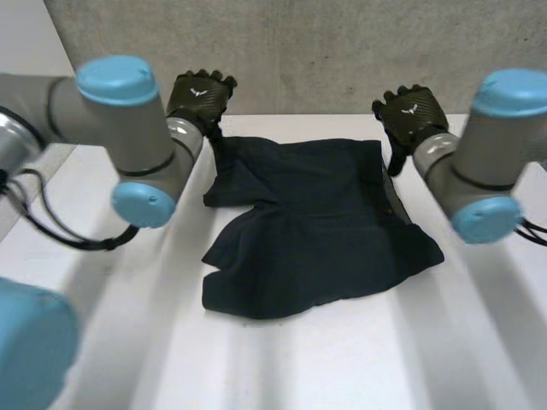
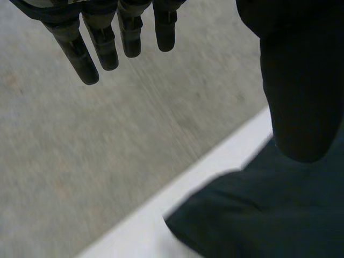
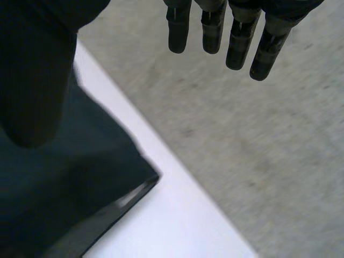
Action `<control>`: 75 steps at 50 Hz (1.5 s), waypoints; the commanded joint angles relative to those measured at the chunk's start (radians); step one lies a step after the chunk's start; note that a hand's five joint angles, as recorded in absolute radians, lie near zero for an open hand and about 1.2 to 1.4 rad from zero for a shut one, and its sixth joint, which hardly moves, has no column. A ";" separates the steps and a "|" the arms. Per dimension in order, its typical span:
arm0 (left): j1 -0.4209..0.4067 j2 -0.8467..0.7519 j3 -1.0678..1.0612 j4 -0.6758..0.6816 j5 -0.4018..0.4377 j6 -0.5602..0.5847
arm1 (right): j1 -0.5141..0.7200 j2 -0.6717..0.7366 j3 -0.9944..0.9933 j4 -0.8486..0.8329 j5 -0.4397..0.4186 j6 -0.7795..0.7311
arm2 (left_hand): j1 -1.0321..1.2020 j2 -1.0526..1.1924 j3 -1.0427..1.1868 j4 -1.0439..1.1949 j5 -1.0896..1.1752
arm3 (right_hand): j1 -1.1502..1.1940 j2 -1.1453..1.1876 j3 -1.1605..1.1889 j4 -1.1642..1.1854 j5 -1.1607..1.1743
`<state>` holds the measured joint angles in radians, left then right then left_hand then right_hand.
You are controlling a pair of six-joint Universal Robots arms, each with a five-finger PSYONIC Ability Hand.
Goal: Fold the shorts.
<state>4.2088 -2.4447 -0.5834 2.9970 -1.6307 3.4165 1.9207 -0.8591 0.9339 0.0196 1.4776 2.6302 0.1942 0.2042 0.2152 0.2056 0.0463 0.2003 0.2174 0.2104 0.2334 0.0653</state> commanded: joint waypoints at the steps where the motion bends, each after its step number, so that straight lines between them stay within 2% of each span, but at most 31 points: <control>1: -0.029 0.379 -0.521 -0.064 -0.023 -0.086 | -0.112 -0.219 0.259 0.178 -0.178 -0.012 | 0.052 0.041 0.030 0.040 0.025 | -0.026 -0.043 -0.036 -0.059 -0.065; 5: -0.070 0.559 -0.784 -0.047 -0.050 -0.175 | -0.166 -0.253 0.382 0.203 -0.243 -0.033 | 0.204 0.193 0.182 0.192 0.177 | 0.125 0.108 0.115 0.092 0.086; 9: -0.116 0.660 -1.008 0.018 -0.063 -0.213 | -0.209 -0.256 0.500 0.200 -0.290 -0.108 | 0.292 0.282 0.271 0.281 0.266 | 0.287 0.269 0.276 0.253 0.247; 15: -0.202 0.685 -1.253 0.143 -0.063 -0.210 | -0.258 -0.256 0.629 0.181 -0.367 -0.251 | 0.401 0.391 0.380 0.390 0.374 | 0.442 0.425 0.432 0.409 0.403; 20: -0.236 0.644 -1.345 0.267 -0.067 -0.209 | -0.290 -0.241 0.692 0.077 -0.424 -0.306 | 0.342 0.332 0.321 0.331 0.316 | 0.422 0.405 0.412 0.389 0.383; 28: -0.213 0.593 -1.319 0.348 -0.086 -0.209 | -0.296 -0.201 0.711 -0.093 -0.427 -0.300 | 0.292 0.282 0.271 0.281 0.266 | 0.378 0.361 0.368 0.345 0.338; 41: -0.199 0.460 -1.210 0.379 -0.092 -0.201 | -0.292 -0.144 0.674 -0.119 -0.424 -0.295 | 0.295 0.285 0.274 0.284 0.269 | 0.410 0.393 0.400 0.377 0.371; 46: -0.199 0.420 -1.175 0.381 -0.092 -0.175 | -0.290 -0.127 0.651 -0.136 -0.421 -0.291 | 0.298 0.288 0.277 0.287 0.272 | 0.516 0.499 0.506 0.483 0.476; 51: -0.193 0.380 -1.130 0.384 -0.092 -0.138 | -0.290 -0.103 0.622 -0.139 -0.419 -0.280 | 0.333 0.323 0.312 0.322 0.307 | 0.791 0.774 0.781 0.758 0.752; 55: -0.191 0.354 -1.104 0.398 -0.092 -0.131 | -0.290 -0.080 0.596 -0.141 -0.418 -0.268 | 0.518 0.508 0.497 0.507 0.491 | 1.146 1.129 1.136 1.113 1.107; 57: -0.191 0.346 -1.099 0.414 -0.092 -0.131 | -0.290 -0.071 0.585 -0.141 -0.416 -0.265 | 0.658 0.648 0.637 0.647 0.632 | 1.196 1.179 1.186 1.163 1.156; 58: -0.190 0.345 -1.096 0.431 -0.092 -0.129 | -0.290 -0.067 0.576 -0.139 -0.416 -0.263 | 0.935 0.925 0.914 0.924 0.909 | 1.196 1.179 1.186 1.163 1.156; 60: -0.187 0.346 -1.095 0.448 -0.094 -0.129 | -0.289 -0.069 0.571 -0.139 -0.413 -0.263 | 1.178 1.168 1.157 1.167 1.151 | 1.196 1.179 1.186 1.163 1.156; 65: -0.174 0.368 -1.084 0.461 -0.095 -0.105 | -0.287 -0.090 0.569 -0.127 -0.385 -0.249 | 1.202 1.192 1.181 1.191 1.175 | 1.196 1.179 1.186 1.163 1.156; 69: -0.142 0.449 -1.084 0.445 -0.092 -0.054 | -0.255 -0.219 0.572 -0.071 -0.364 -0.210 | 1.202 1.192 1.181 1.191 1.175 | 1.196 1.179 1.186 1.163 1.156; 73: -0.101 0.584 -1.096 0.375 -0.087 0.015 | -0.246 -0.345 0.560 0.032 -0.350 -0.197 | 1.202 1.192 1.181 1.191 1.175 | 1.196 1.179 1.186 1.163 1.156; 75: -0.089 0.674 -1.099 0.286 -0.084 0.062 | -0.242 -0.386 0.546 0.075 -0.342 -0.197 | 1.202 1.192 1.181 1.191 1.175 | 1.196 1.179 1.186 1.163 1.156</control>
<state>4.0647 -1.9971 -1.6693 3.4372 -1.7224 3.3591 1.6554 -1.0503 1.5025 -0.0559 1.1076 2.4094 1.1045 1.1940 1.1766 1.2033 0.9886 0.9421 1.1760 1.1789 1.1878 0.9681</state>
